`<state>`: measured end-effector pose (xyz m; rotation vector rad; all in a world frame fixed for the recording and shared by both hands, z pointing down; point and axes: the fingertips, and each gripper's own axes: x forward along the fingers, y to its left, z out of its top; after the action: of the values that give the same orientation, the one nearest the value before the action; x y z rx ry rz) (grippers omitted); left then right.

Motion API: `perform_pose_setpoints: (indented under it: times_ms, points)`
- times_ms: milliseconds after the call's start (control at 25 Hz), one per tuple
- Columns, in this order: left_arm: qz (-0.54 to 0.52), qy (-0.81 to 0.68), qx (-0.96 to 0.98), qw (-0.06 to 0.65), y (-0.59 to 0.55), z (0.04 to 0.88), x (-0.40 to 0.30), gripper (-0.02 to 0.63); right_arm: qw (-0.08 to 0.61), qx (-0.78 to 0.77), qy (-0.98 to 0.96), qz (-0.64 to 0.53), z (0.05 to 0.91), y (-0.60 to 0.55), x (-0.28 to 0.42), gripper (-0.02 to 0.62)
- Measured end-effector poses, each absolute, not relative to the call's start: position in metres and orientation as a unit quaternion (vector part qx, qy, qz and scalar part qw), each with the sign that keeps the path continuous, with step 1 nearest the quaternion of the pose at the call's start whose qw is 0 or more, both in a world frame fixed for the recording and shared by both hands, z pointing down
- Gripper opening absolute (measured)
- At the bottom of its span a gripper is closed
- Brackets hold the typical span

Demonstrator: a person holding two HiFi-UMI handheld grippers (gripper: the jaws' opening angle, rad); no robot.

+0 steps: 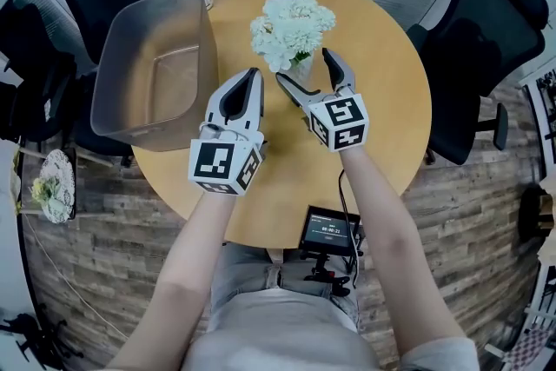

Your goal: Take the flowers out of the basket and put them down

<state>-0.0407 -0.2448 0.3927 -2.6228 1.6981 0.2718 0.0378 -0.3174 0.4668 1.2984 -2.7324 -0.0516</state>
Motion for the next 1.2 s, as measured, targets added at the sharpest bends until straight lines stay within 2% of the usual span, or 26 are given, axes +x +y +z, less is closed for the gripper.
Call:
perform_pose_setpoints:
  times_ms: [880,1200]
  points:
    - [0.093,0.518,-0.850,0.002,-0.224,0.338,-0.046,0.005,0.076,0.411,-0.908,-0.033,0.385,-0.251,0.050,0.451]
    - [0.099,0.510,-0.854,0.020,-0.222,0.314,-0.044,0.005,0.058,0.432,-0.900,-0.033,0.359,-0.238,0.059,0.449]
